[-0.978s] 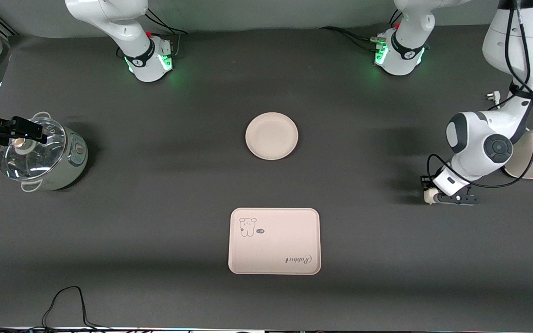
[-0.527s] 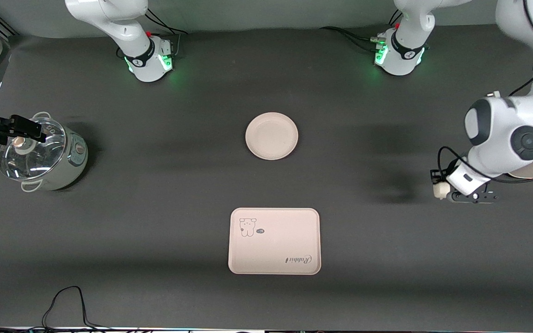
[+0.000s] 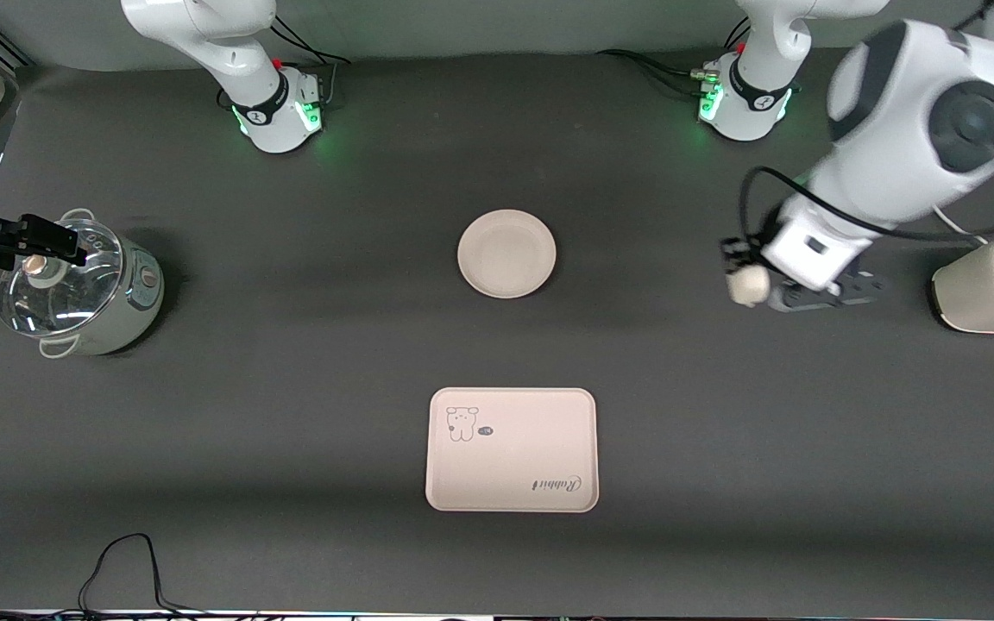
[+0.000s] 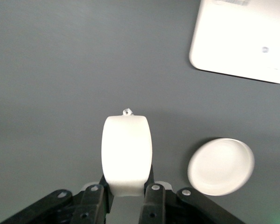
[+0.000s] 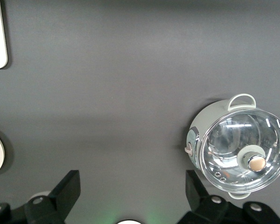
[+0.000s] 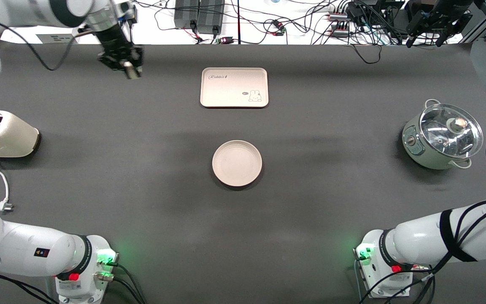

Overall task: Place bun in plate and plate on tray
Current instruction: 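Carry the bun with the left gripper onto the white plate, then open the left gripper and withdraw it toward its rest pose, then reach the right gripper to the plate rim and grasp it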

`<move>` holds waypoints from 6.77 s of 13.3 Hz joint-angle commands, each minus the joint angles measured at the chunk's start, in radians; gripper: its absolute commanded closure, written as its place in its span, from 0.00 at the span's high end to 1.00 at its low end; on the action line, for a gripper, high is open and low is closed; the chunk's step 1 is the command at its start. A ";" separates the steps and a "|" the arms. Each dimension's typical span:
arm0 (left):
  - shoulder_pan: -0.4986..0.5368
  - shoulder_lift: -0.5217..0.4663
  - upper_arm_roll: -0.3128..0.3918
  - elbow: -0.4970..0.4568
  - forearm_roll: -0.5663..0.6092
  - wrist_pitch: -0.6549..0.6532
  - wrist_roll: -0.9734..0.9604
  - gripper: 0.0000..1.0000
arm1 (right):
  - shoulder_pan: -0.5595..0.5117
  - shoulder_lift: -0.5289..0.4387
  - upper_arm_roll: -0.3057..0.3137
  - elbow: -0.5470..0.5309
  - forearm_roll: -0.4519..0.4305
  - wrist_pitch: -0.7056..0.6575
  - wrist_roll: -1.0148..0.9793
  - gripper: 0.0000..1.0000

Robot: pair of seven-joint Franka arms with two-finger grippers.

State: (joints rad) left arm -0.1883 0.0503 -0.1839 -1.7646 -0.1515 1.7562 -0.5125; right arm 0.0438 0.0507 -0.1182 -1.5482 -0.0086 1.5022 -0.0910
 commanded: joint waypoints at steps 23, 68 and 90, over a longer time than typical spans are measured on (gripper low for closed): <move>-0.359 0.594 -0.279 -0.102 0.471 0.664 -0.759 0.42 | 0.011 -0.009 -0.009 -0.015 -0.004 0.012 0.007 1.00; 0.681 -0.001 -0.258 0.139 0.224 -0.218 0.412 1.00 | 0.818 0.058 0.057 -0.513 0.188 0.723 0.889 1.00; 0.305 -0.075 0.081 0.074 0.190 -0.188 0.468 1.00 | 0.877 0.368 0.060 -0.754 0.190 1.363 0.902 0.70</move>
State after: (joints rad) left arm 0.1301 -0.0006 -0.1071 -1.6606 0.0259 1.5491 -0.0561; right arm 0.9120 0.4079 -0.0569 -2.3128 0.1614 2.8617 0.7960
